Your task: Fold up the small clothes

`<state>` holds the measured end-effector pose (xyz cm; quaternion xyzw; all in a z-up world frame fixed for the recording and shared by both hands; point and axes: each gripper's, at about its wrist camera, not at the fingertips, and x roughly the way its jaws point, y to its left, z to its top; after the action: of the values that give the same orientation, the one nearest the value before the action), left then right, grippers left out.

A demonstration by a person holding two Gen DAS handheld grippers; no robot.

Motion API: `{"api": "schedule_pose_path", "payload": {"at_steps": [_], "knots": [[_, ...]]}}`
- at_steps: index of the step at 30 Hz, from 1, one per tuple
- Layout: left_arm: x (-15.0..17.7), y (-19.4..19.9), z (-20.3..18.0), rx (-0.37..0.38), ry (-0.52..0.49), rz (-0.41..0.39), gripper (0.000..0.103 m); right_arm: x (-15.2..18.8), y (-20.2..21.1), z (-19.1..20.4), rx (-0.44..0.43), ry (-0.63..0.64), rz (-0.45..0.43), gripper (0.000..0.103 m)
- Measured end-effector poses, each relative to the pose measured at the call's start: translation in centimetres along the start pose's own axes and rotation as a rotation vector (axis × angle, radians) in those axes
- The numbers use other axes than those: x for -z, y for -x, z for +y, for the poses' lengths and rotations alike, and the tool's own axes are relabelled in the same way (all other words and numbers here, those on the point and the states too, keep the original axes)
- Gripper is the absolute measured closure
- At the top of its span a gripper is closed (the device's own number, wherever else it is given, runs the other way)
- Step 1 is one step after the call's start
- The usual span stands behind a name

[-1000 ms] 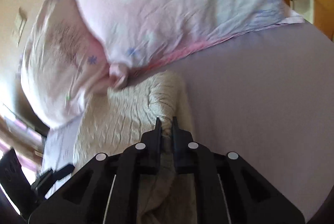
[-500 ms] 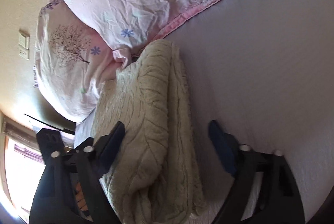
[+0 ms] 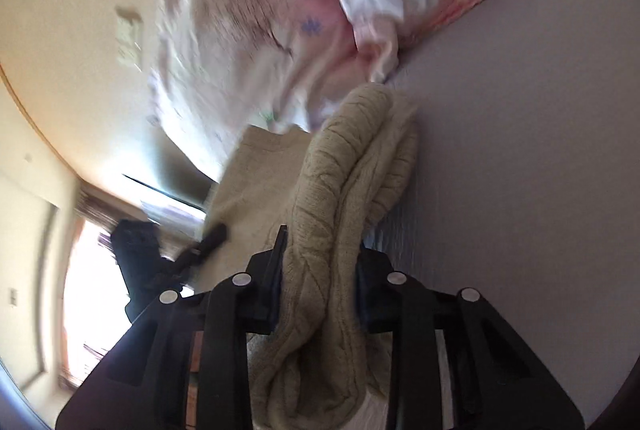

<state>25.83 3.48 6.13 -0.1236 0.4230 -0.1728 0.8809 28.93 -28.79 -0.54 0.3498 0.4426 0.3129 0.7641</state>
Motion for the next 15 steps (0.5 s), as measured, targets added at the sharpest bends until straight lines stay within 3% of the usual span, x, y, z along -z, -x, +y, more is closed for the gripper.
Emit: {"api": "schedule_pose_path", "payload": {"at_steps": [1,2,5,7,8,9,11,13,14,15], "knots": [[0.3,-0.2,0.4,-0.112,-0.027,0.024,0.059,0.2,-1.1,0.5,0.094,0.024,0.031,0.065],[0.5,-0.1,0.6,-0.169,-0.042,0.026,0.062,0.3,-1.3,0.9,0.147,0.04,0.037,0.053],[1.3,2.7,0.5,-0.168,-0.074,-0.056,0.058,1.1,2.6,4.0,0.274,0.15,-0.146,0.046],[2.0,4.2,-0.7,-0.099,-0.093,-0.088,0.044,1.8,4.8,6.3,0.188,0.213,-0.211,0.034],[2.4,4.4,-1.5,-0.057,-0.103,-0.089,0.039,2.2,5.0,7.4,0.091,0.219,-0.186,0.027],[2.7,4.1,-2.4,-0.01,-0.113,-0.076,0.036,2.5,4.4,8.3,0.017,0.221,-0.138,0.026],[3.2,2.5,-3.6,0.045,-0.115,-0.014,0.03,2.9,2.2,9.1,-0.034,0.213,-0.047,0.024],[3.9,-0.7,-4.1,0.008,-0.088,0.075,0.027,3.0,-0.8,7.9,0.028,0.143,0.035,0.024],[4.1,-1.6,-4.2,-0.037,-0.098,0.061,0.026,2.9,-2.7,6.3,0.064,0.076,0.08,0.026],[4.3,-1.4,-4.6,-0.082,-0.126,0.035,0.026,2.8,-2.7,5.4,0.022,0.049,0.052,0.028]]}}
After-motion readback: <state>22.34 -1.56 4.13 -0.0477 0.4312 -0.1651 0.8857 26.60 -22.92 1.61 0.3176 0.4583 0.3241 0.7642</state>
